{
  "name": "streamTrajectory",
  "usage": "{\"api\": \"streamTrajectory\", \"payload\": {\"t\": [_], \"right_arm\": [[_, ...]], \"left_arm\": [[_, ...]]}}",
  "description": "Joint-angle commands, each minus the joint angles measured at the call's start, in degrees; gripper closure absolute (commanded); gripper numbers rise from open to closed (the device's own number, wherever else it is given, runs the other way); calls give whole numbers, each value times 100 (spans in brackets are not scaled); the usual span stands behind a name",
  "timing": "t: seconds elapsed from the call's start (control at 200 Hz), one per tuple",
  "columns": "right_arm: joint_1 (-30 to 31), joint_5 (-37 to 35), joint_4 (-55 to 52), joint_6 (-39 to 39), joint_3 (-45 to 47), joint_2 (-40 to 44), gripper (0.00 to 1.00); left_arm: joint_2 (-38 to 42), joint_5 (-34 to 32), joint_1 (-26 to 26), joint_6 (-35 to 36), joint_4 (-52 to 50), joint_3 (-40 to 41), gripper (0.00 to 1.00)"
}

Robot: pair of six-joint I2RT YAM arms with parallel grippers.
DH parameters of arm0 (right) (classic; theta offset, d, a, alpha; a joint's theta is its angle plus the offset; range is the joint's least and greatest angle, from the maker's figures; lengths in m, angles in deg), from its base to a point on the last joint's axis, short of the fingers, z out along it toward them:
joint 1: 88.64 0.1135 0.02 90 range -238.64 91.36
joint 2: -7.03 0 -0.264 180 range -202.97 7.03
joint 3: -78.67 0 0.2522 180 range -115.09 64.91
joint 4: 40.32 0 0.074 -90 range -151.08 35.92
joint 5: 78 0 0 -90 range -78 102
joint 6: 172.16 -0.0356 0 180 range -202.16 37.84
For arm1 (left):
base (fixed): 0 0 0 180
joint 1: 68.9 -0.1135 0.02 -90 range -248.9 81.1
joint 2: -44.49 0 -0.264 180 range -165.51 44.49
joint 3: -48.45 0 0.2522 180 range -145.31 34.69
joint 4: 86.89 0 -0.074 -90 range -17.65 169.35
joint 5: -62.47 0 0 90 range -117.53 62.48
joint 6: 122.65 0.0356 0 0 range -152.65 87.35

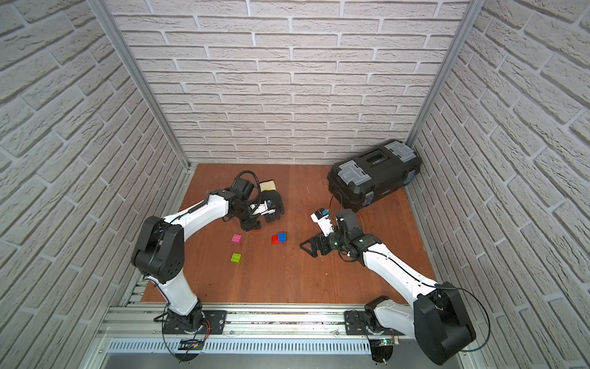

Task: Assemble the letter s with lego
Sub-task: Pick up the lego brick from the center of the board.

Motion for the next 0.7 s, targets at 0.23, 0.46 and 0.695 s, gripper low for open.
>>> {"api": "streamTrajectory", "payload": {"t": [0.23,0.46,0.695], "right_arm": [[101,80,379,-45,-141,-221,2],[104,53,387,-41,-139,-264,2],[109,36,343,0,-145,-293,2]], "left_arm": [[-450,-47,-64,378,164,54,40],[-656,-50,-96,441,165,-18,45],[-764,-101,-110,462,164,0,56]]}}
